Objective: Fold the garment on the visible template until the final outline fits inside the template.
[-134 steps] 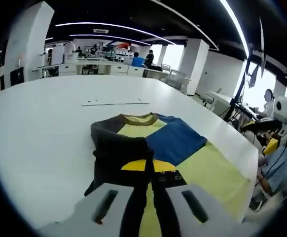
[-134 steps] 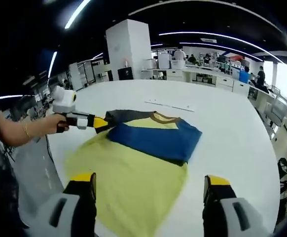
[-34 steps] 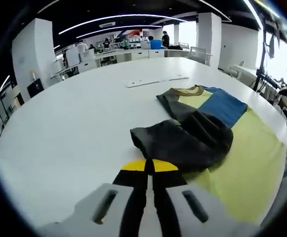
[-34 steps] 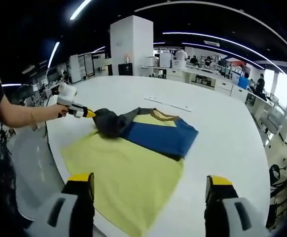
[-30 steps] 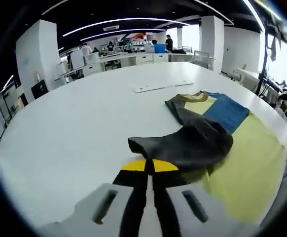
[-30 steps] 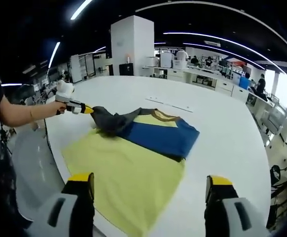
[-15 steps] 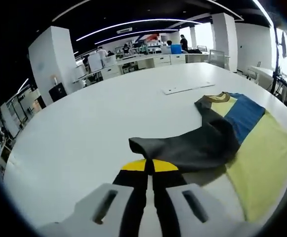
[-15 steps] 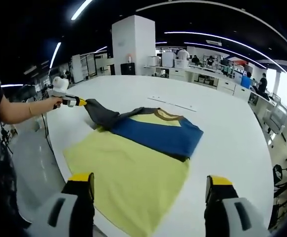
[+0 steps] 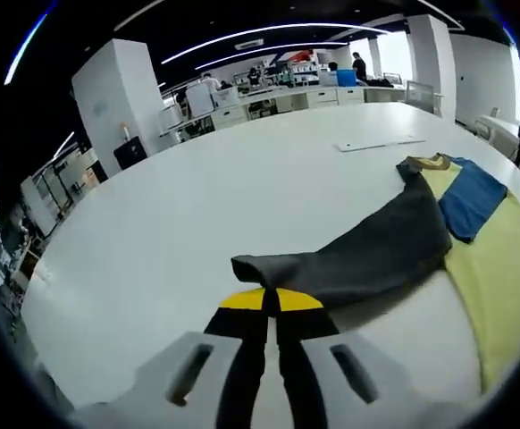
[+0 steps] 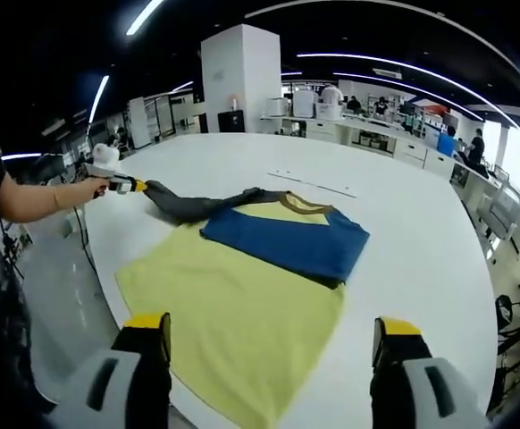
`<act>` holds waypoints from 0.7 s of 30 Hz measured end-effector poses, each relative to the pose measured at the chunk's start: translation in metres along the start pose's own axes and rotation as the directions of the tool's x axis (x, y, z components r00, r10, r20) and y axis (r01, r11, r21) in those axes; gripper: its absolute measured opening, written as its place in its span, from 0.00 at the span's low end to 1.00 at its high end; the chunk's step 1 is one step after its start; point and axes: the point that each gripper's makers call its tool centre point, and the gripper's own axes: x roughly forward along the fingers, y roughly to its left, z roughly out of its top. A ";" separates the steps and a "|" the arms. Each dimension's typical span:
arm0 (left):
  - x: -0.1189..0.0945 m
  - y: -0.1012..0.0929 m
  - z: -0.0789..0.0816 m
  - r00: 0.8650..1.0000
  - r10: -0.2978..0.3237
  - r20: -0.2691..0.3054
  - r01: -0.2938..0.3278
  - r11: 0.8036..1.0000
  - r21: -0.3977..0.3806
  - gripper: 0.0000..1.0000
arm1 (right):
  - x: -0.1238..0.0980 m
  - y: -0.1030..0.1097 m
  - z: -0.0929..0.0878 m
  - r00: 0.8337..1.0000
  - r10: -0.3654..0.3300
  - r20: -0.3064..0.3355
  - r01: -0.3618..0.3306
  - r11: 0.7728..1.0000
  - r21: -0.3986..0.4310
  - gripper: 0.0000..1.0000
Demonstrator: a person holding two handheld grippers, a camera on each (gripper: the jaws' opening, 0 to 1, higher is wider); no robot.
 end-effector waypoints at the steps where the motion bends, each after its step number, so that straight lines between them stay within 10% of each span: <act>1: 0.000 0.002 0.001 1.000 0.006 0.003 -0.006 1.000 -0.003 0.00 | 0.000 0.000 0.000 1.000 0.000 0.000 0.000 1.000 0.001 0.94; 21: 0.024 0.039 -0.013 0.995 0.086 -0.046 -0.083 0.994 0.074 0.00 | -0.001 0.000 0.001 1.000 -0.008 -0.003 0.009 1.000 0.012 0.99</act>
